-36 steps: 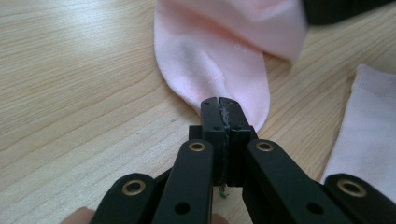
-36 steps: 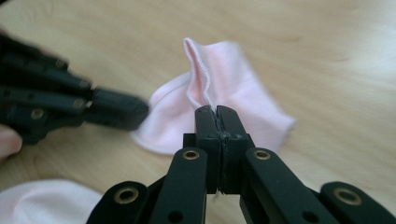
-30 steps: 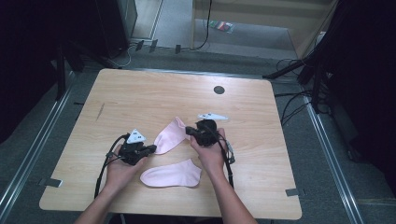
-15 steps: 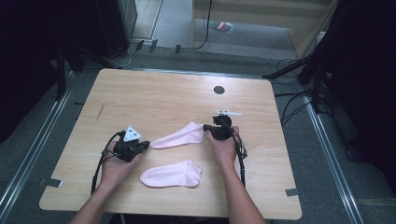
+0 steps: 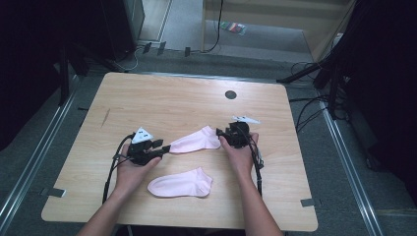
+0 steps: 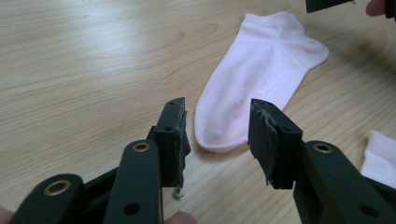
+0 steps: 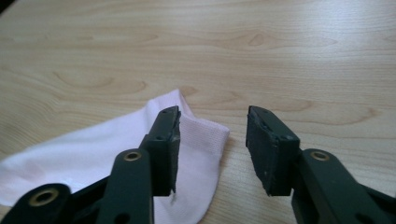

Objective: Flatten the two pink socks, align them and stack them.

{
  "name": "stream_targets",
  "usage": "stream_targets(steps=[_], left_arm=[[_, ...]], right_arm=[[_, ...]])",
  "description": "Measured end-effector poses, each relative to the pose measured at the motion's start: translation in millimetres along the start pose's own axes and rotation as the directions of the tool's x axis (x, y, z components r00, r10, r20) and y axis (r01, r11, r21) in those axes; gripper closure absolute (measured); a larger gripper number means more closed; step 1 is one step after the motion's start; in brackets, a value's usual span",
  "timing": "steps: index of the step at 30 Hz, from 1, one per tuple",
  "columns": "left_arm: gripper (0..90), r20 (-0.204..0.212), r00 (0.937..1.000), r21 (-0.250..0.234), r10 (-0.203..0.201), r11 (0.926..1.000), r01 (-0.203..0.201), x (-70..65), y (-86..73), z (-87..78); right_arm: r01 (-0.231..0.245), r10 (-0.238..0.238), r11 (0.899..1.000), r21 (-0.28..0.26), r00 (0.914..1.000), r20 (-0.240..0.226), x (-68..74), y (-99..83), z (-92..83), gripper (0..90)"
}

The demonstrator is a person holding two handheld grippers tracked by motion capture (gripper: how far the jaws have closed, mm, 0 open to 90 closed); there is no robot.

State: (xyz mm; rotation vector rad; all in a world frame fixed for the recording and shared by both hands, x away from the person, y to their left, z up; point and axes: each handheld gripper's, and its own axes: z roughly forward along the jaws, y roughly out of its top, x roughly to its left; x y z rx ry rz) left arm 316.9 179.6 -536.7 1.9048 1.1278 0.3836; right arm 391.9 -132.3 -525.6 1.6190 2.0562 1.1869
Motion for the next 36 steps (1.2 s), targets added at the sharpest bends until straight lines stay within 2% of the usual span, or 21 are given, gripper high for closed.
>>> stream_targets(steps=[2,3,5,7,11,12,14,17,19,22,23,24,26,28,30,32,33,34,35,36], left_arm=[[55.4,-0.007,0.9999,0.014,0.009,0.9999,-0.009,0.6,2.3,3.2],[63.0,0.020,0.9997,0.041,0.010,0.9991,-0.011,0.8,5.6,6.5],[66.9,0.035,0.9993,0.055,0.013,0.9984,-0.015,-0.2,7.4,9.0],[66.9,0.012,0.9983,0.067,0.057,0.9961,-0.058,-3.9,9.8,13.5],[66.3,-0.013,0.9974,0.076,0.071,0.9947,-0.070,-7.0,10.2,22.2],[68.1,-0.003,0.9965,0.096,0.084,0.9919,-0.083,-9.4,9.1,25.8],[70.0,0.007,0.9955,0.112,0.094,0.9892,-0.094,-11.2,7.9,28.5],[74.2,-0.013,0.9947,0.123,0.102,0.9875,-0.099,-12.7,8.3,29.6],[82.5,-0.020,0.9953,0.128,0.095,0.9875,-0.092,-12.1,9.2,30.0],[87.9,-0.031,0.9956,0.142,0.088,0.9864,-0.083,-11.3,10.2,27.4],[88.3,-0.033,0.9951,0.136,0.093,0.9869,-0.088,-10.8,11.1,24.1],[88.5,-0.033,0.9951,0.136,0.093,0.9869,-0.088,-10.8,11.1,24.1],[88.9,-0.015,0.9969,0.102,0.077,0.9920,-0.075,-8.3,12.2,11.7],[89.0,-0.012,0.9973,0.088,0.073,0.9935,-0.072,-7.4,12.8,5.3],[89.2,0.004,0.9980,0.059,0.062,0.9963,-0.062,-5.6,12.8,-6.9],[89.3,0.022,0.9984,0.044,0.051,0.9977,-0.052,-5.9,10.6,-17.8],[89.4,0.029,0.9978,0.043,0.059,0.9973,-0.060,-6.5,7.9,-27.4],[89.6,0.029,0.9978,0.043,0.059,0.9973,-0.060,-6.5,7.9,-27.4],[89.6,0.030,0.9973,0.043,0.067,0.9968,-0.068,-7.8,5.3,-34.3],[89.7,0.027,0.9966,0.045,0.078,0.9958,-0.079,-9.0,3.7,-40.9]], right_arm=[[0.015,-0.015,1.000,0.005,0.9998,0.012,-0.3,-0.1,2.2,52.6],[0.015,-0.015,1.000,-0.001,0.9996,0.024,-1.9,-1.3,7.1,52.7],[0.014,-0.014,1.000,-0.002,0.9997,0.022,-2.2,-1.9,8.6,52.7],[0.036,-0.036,0.999,-0.005,0.9993,0.003,-1.0,-4.0,13.9,52.7],[0.081,-0.081,0.997,0.014,0.9965,0.020,3.8,-7.7,18.7,55.5],[0.090,-0.091,0.996,0.019,0.9956,0.021,6.0,-10.4,19.4,60.7],[0.106,-0.106,0.994,0.019,0.9943,0.012,6.6,-11.6,19.1,61.6],[0.169,-0.170,0.985,0.030,0.9854,0.016,11.3,-16.0,16.2,70.4],[0.166,-0.165,0.985,0.051,0.9861,-0.019,12.9,-17.8,13.0,82.5],[0.164,-0.162,0.984,0.061,0.9860,-0.037,14.6,-19.4,10.6,84.4],[0.153,-0.150,0.986,0.058,0.9871,-0.056,16.4,-21.1,7.7,84.9],[0.153,-0.150,0.986,0.058,0.9871,-0.056,16.4,-21.1,7.7,84.9],[0.152,-0.149,0.988,0.041,0.9861,-0.074,19.2,-22.0,-1.1,85.4],[0.142,-0.138,0.989,0.035,0.9868,-0.084,19.2,-22.2,-4.1,85.5],[0.103,-0.099,0.995,0.020,0.9877,-0.121,21.2,-22.7,-20.1,85.9],[0.100,-0.097,0.995,0.016,0.9871,-0.128,22.2,-22.6,-24.5,86.1],[0.090,-0.088,0.996,0.005,0.9856,-0.145,25.8,-23.0,-38.5,86.6],[0.090,-0.088,0.996,0.005,0.9856,-0.145,25.8,-23.0,-38.5,86.6],[0.097,-0.096,0.995,-0.002,0.9853,-0.142,27.6,-23.5,-43.5,86.8],[0.121,-0.121,0.993,-0.011,0.9850,-0.123,32.0,-25.0,-51.6,87.1]])
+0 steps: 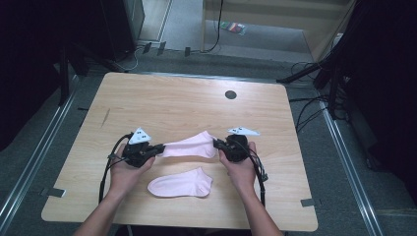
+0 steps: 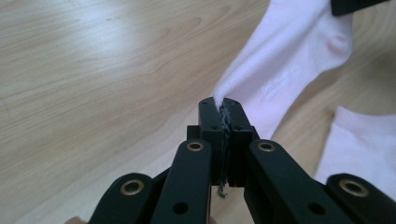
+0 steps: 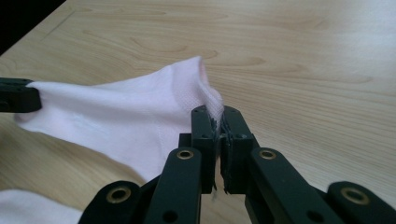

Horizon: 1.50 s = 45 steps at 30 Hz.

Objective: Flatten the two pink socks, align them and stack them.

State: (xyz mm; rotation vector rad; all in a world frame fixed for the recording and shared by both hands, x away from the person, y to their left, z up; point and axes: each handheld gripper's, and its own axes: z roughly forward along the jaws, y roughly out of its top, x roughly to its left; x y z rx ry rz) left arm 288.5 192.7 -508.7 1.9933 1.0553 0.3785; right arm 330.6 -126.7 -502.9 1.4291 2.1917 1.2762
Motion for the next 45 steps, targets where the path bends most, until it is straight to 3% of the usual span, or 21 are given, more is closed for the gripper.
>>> stream_targets(steps=[2,4,5,7,9,12,14,17,19,21,22,23,25,27,29,31,33,36,38,40,45], left_arm=[[89.9,-0.007,1.0000,-0.014,0.002,0.9999,-0.003,-2.6,-3.5,-11.1],[89.8,0.043,0.9989,-0.046,-0.019,0.9987,0.021,-5.5,-10.3,-28.5],[89.7,0.043,0.9989,-0.046,-0.019,0.9987,0.021,-5.5,-10.3,-28.5],[89.4,0.070,0.9973,-0.083,0.023,0.9964,-0.017,-11.5,-15.2,-40.5],[89.3,0.105,0.9928,-0.107,0.058,0.9932,-0.046,-16.0,-20.9,-52.2],[89.1,0.137,0.9877,-0.107,0.075,0.9925,-0.060,-13.6,-29.8,-61.3],[89.1,0.151,0.9830,-0.088,0.104,0.9919,-0.091,-18.4,-39.9,-62.5],[89.1,0.145,0.9821,-0.072,0.120,0.9913,-0.110,-22.2,-44.7,-62.3],[88.4,0.196,0.9739,-0.052,0.115,0.9930,-0.106,-24.3,-47.4,-62.0],[86.9,0.255,0.9589,0.006,0.125,0.9914,-0.131,-25.8,-51.1,-56.5],[72.8,0.214,0.9692,-0.005,0.121,0.9924,-0.123,-24.8,-55.0,-53.8],[66.8,0.214,0.9692,-0.005,0.121,0.9924,-0.123,-24.8,-55.0,-53.8],[65.2,0.218,0.9750,-0.042,0.045,0.9985,-0.036,-17.9,-56.3,-53.9],[64.8,0.214,0.9766,-0.069,0.023,0.9976,-0.008,-16.8,-54.8,-55.0],[66.0,0.201,0.9796,-0.090,-0.003,0.9957,0.022,-21.9,-52.2,-52.7],[68.4,0.184,0.9828,-0.072,0.019,0.9974,-0.005,-30.2,-51.0,-47.5],[69.0,0.173,0.9825,-0.059,0.070,0.9964,-0.060,-39.9,-51.9,-41.2],[70.0,0.166,0.9784,-0.028,0.123,0.9923,-0.120,-49.8,-54.8,-31.7],[72.1,0.128,0.9785,0.005,0.162,0.9865,-0.164,-55.1,-55.2,-26.0],[84.7,0.118,0.9799,0.035,0.161,0.9855,-0.166,-56.5,-55.3,-23.0],[89.5,0.111,0.9785,0.068,0.174,0.9809,-0.182,-56.7,-53.9,-23.1]], right_arm=[[0.013,-0.013,1.000,0.000,0.9999,0.004,5.9,-2.6,-8.7,87.4],[0.001,-0.001,1.000,-0.002,0.9996,-0.028,16.7,-11.3,-22.4,87.4],[0.001,-0.001,1.000,-0.002,0.9996,-0.028,16.7,-11.3,-22.4,87.4],[-0.032,0.032,0.999,0.005,0.9968,-0.073,25.8,-20.4,-33.4,87.3],[-0.030,0.030,1.000,0.004,0.9962,-0.082,28.8,-23.6,-37.4,87.2],[-0.059,0.062,0.998,0.022,0.9897,-0.129,31.8,-33.2,-47.7,87.2],[-0.028,0.034,0.998,0.048,0.9897,-0.139,37.8,-42.8,-53.0,87.2],[-0.015,0.025,0.997,0.076,0.9892,-0.144,41.0,-49.5,-52.6,87.1],[-0.032,0.046,0.995,0.092,0.9867,-0.156,39.2,-57.1,-49.5,86.9],[-0.034,0.051,0.993,0.109,0.9859,-0.160,37.9,-59.5,-47.7,86.3],[-0.008,0.031,0.988,0.151,0.9874,-0.155,35.4,-65.2,-41.1,79.1],[-0.008,0.031,0.988,0.151,0.9874,-0.155,35.4,-65.2,-41.1,79.1],[-0.019,0.040,0.991,0.133,0.9872,-0.155,32.1,-69.2,-39.2,63.3],[-0.064,0.086,0.991,0.118,0.9781,-0.189,27.3,-68.6,-41.8,60.7],[-0.055,0.076,0.991,0.119,0.9805,-0.181,27.2,-68.4,-41.2,59.4],[-0.059,0.079,0.990,0.127,0.9838,-0.161,27.1,-71.4,-37.3,61.1],[-0.037,0.057,0.991,0.131,0.9860,-0.157,28.5,-74.0,-34.5,64.8],[-0.026,0.044,0.992,0.127,0.9890,-0.141,29.8,-76.1,-33.6,69.9],[-0.022,0.037,0.993,0.112,0.9902,-0.135,31.1,-76.9,-34.9,75.9],[-0.006,0.017,0.996,0.086,0.9913,-0.131,33.1,-76.2,-37.2,79.9],[0.009,0.003,0.996,0.092,0.9906,-0.137,36.2,-76.9,-37.4,86.2]])
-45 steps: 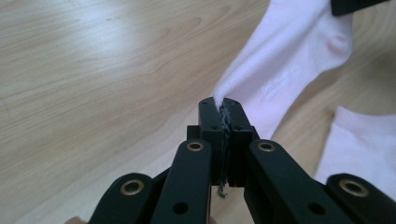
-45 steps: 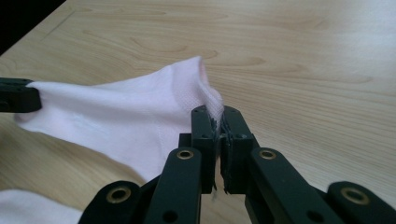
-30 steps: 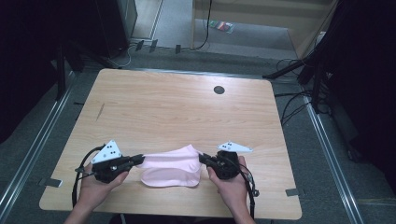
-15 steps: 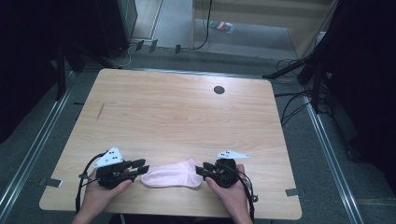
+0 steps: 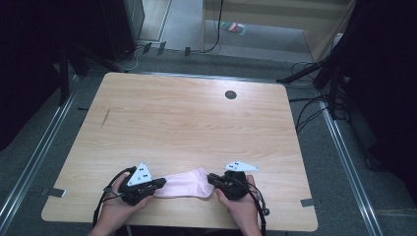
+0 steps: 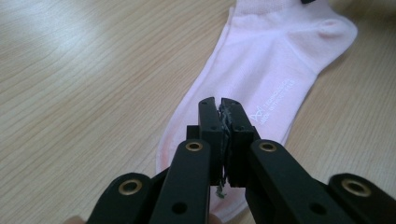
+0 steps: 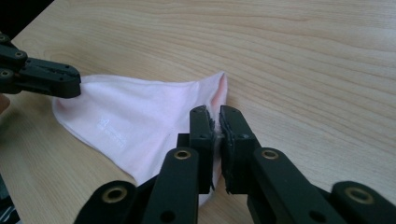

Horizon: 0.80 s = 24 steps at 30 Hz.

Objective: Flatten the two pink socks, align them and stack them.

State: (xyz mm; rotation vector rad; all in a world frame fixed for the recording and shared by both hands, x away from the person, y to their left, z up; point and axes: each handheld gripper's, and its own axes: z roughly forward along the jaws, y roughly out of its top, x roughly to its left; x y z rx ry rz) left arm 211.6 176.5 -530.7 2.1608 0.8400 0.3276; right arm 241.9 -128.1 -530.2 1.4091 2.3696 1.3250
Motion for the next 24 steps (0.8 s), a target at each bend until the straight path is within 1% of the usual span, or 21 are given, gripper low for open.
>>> stream_targets(steps=[2,3,4,5,6,9,10,11,12,13,14,16,17,19,20,21,22,23,24], left_arm=[[89.7,0.013,0.9998,-0.027,-0.018,0.9995,0.018,0.8,0.8,-6.0],[89.7,0.015,0.9996,-0.041,-0.024,0.9989,0.024,2.0,1.0,-9.4],[89.6,0.015,0.9996,-0.053,-0.025,0.9983,0.026,3.0,1.0,-12.4],[89.6,0.014,0.9997,-0.053,-0.020,0.9984,0.020,4.0,0.9,-14.7],[89.5,0.011,0.9998,-0.045,-0.016,0.9989,0.016,5.1,0.4,-16.2],[89.3,0.006,0.9998,-0.038,-0.017,0.9991,0.017,7.1,-3.2,-15.7],[89.3,-0.007,0.9999,-0.027,-0.008,0.9996,0.008,8.0,-4.5,-13.8],[89.3,-0.010,0.9999,-0.024,-0.009,0.9997,0.008,8.3,-5.4,-12.6],[89.2,-0.003,1.0000,-0.019,-0.007,0.9998,0.007,8.7,-6.1,-11.4],[89.2,-0.009,1.0000,-0.014,-0.001,0.9999,0.001,8.6,-6.4,-11.0],[89.0,-0.024,0.9997,-0.003,0.010,0.9999,-0.010,8.7,-6.9,-10.2],[88.5,-0.012,0.9999,0.004,0.007,1.0000,-0.007,9.3,-8.2,-8.4],[87.6,-0.017,0.9998,0.019,0.014,0.9997,-0.014,8.8,-9.1,-6.6],[81.2,-0.019,0.9995,0.037,0.027,0.9990,-0.026,7.9,-10.7,-2.9],[73.7,-0.044,0.9986,0.046,0.030,0.9985,-0.028,7.1,-10.6,-2.6],[68.1,-0.053,0.9979,0.038,0.037,0.9987,-0.035,6.6,-10.4,-3.9],[64.1,-0.048,0.9984,0.022,0.031,0.9993,-0.030,6.2,-9.7,-6.0],[57.0,-0.024,0.9997,-0.046,-0.003,0.9989,0.002,7.7,-7.2,-14.2],[57.5,-0.024,0.9997,-0.046,-0.003,0.9989,0.002,7.7,-7.2,-14.2]], right_arm=[[0.000,0.000,1.000,-0.005,1.0000,-0.007,0.6,0.8,-1.1,86.5],[-0.009,0.009,1.000,-0.010,0.9999,-0.013,1.2,1.5,-2.4,86.5],[-0.015,0.014,1.000,-0.017,0.9997,-0.021,1.9,2.6,-4.3,86.5],[-0.016,0.015,1.000,-0.024,0.9994,-0.032,2.7,3.9,-6.1,86.5],[-0.005,0.003,0.999,-0.034,0.9993,-0.038,5.7,6.6,-8.8,86.4],[-0.002,0.001,0.999,-0.041,0.9991,-0.043,6.2,7.7,-8.2,86.4],[-0.004,0.002,0.999,-0.038,0.9992,-0.040,5.7,7.4,-6.7,86.4],[-0.003,0.002,0.999,-0.033,0.9994,-0.034,4.4,6.2,-3.6,86.4],[-0.008,0.007,0.999,-0.031,0.9994,-0.034,3.7,5.0,-1.3,86.5],[-0.015,0.014,1.000,-0.020,0.9993,-0.036,2.6,2.8,2.0,86.5],[-0.013,0.013,1.000,-0.019,0.9993,-0.035,2.1,1.3,3.9,86.5],[-0.010,0.010,1.000,-0.014,0.9993,-0.037,0.4,-2.2,7.3,86.4],[-0.010,0.010,1.000,-0.006,0.9995,-0.031,-0.9,-3.5,8.7,86.3],[-0.027,0.028,1.000,0.016,0.9990,-0.035,-4.5,-6.0,12.3,83.6],[-0.040,0.041,0.999,0.029,0.9984,-0.037,-6.2,-7.4,14.4,77.2],[-0.044,0.044,0.999,0.012,0.9987,-0.027,-6.5,-7.8,13.7,69.4],[-0.052,0.052,0.998,-0.018,0.9986,-0.010,-5.8,-7.2,11.2,63.5],[-0.054,0.054,0.995,-0.088,0.9985,-0.003,-0.9,-4.1,2.3,63.1],[-0.054,0.054,0.995,-0.088,0.9985,-0.003,-0.9,-4.1,2.3,63.1]])
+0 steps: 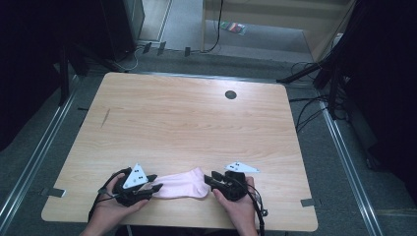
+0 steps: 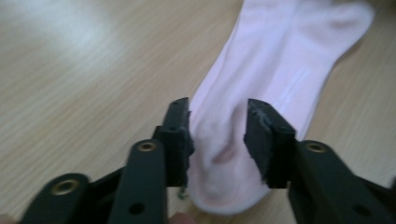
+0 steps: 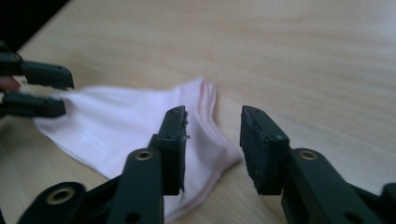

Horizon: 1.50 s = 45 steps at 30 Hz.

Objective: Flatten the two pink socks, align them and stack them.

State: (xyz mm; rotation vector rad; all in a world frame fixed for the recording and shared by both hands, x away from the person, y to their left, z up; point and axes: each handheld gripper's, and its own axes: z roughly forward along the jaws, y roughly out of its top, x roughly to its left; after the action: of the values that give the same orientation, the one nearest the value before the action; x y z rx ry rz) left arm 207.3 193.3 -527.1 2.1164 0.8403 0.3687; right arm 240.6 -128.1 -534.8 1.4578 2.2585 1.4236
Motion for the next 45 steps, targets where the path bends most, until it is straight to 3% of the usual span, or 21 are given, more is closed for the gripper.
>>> stream_targets(steps=[1,2,3,4,8,11,15,19,21,22,23,25,26,30,31,33,37,40,42,44,45], left_arm=[[63.1,0.052,0.9961,-0.076,-0.072,0.9942,0.076,4.0,1.8,-6.8],[69.0,0.052,0.9961,-0.076,-0.072,0.9942,0.076,4.0,1.8,-6.8],[69.0,0.089,0.9897,-0.092,-0.112,0.9884,0.121,6.2,2.5,-7.5],[77.2,0.084,0.9887,-0.061,-0.124,0.9897,0.129,6.1,2.9,-3.9],[86.9,0.014,0.9959,0.037,-0.090,0.9953,0.089,1.8,-4.6,13.0],[85.7,-0.005,0.9971,0.054,-0.076,0.9956,0.076,1.1,-10.5,17.4],[83.3,0.002,0.9994,0.050,-0.034,0.9982,0.034,0.4,-12.9,17.5],[63.3,0.054,0.9980,0.009,-0.033,0.9994,0.033,1.0,-13.4,13.8],[66.8,0.099,0.9816,-0.064,-0.163,0.9833,0.170,14.9,-14.1,6.8],[77.3,0.103,0.9617,-0.085,-0.254,0.9611,0.263,26.9,-14.1,4.3],[80.9,0.103,0.9617,-0.085,-0.254,0.9611,0.263,26.9,-14.1,4.3],[84.4,0.110,0.9517,-0.071,-0.287,0.9528,0.295,33.9,-13.5,4.9],[88.7,0.102,0.9526,-0.063,-0.287,0.9537,0.294,34.0,-13.4,6.1],[90.0,0.070,0.9597,0.011,-0.272,0.9622,0.272,32.4,-14.2,13.6],[90.0,0.059,0.9615,0.023,-0.269,0.9632,0.268,32.2,-14.7,15.1],[90.0,0.064,0.9632,0.034,-0.261,0.9652,0.259,32.3,-16.2,16.6],[90.0,0.021,0.9810,0.035,-0.193,0.9808,0.192,27.1,-16.8,15.9],[90.0,-0.026,0.9885,0.032,-0.149,0.9883,0.149,23.5,-15.3,16.1],[90.0,-0.033,0.9837,0.010,-0.177,0.9841,0.177,26.3,-14.9,13.7],[90.0,0.053,0.9596,-0.054,-0.276,0.9588,0.279,35.0,-15.4,6.7],[90.0,0.075,0.9528,-0.068,-0.294,0.9517,0.299,37.0,-14.9,3.6]], right_arm=[[0.014,-0.015,0.999,-0.051,0.9997,-0.020,10.2,3.4,-8.3,75.3],[0.014,-0.015,0.999,-0.051,0.9997,-0.020,10.2,3.4,-8.3,75.3],[0.018,-0.019,0.998,-0.055,0.9994,-0.028,16.0,3.6,-9.3,79.7],[0.049,-0.051,0.998,-0.042,0.9977,-0.043,26.9,2.3,-6.4,84.1],[0.168,-0.164,0.983,0.078,0.9850,-0.052,54.8,-10.8,22.2,90.0],[0.174,-0.173,0.976,0.133,0.9847,-0.022,49.8,-18.4,34.0,90.0],[0.165,-0.163,0.978,0.132,0.9864,-0.023,44.3,-19.8,29.9,90.0],[0.189,-0.190,0.972,0.140,0.9818,-0.011,47.0,-19.0,29.8,90.0],[0.180,-0.181,0.976,0.123,0.9835,-0.005,50.8,-16.6,26.5,90.0],[0.159,-0.155,0.984,0.085,0.9863,-0.057,57.2,-13.1,24.1,90.0],[0.159,-0.155,0.984,0.085,0.9863,-0.057,57.2,-13.1,24.1,90.0],[0.164,-0.157,0.983,0.082,0.9833,-0.092,68.0,-9.7,27.5,90.0],[0.180,-0.165,0.978,0.103,0.9765,-0.138,83.5,-7.3,39.4,90.0],[0.202,-0.188,0.975,0.086,0.9702,-0.153,108.9,-2.6,60.6,90.0],[0.229,-0.210,0.967,0.114,0.9646,-0.159,120.9,-2.6,75.7,90.0],[0.240,-0.219,0.961,0.137,0.9639,-0.151,124.5,-4.5,83.2,90.0],[0.244,-0.224,0.958,0.154,0.9652,-0.136,124.7,-15.2,94.4,90.0],[0.289,-0.274,0.946,0.144,0.9544,-0.119,125.9,-18.2,91.0,90.0],[0.299,-0.287,0.944,0.138,0.9524,-0.102,128.0,-19.7,90.5,90.0],[0.299,-0.288,0.944,0.138,0.9526,-0.099,128.6,-19.9,90.4,90.0],[0.289,-0.277,0.948,0.135,0.9556,-0.100,128.0,-20.3,90.4,90.0]])
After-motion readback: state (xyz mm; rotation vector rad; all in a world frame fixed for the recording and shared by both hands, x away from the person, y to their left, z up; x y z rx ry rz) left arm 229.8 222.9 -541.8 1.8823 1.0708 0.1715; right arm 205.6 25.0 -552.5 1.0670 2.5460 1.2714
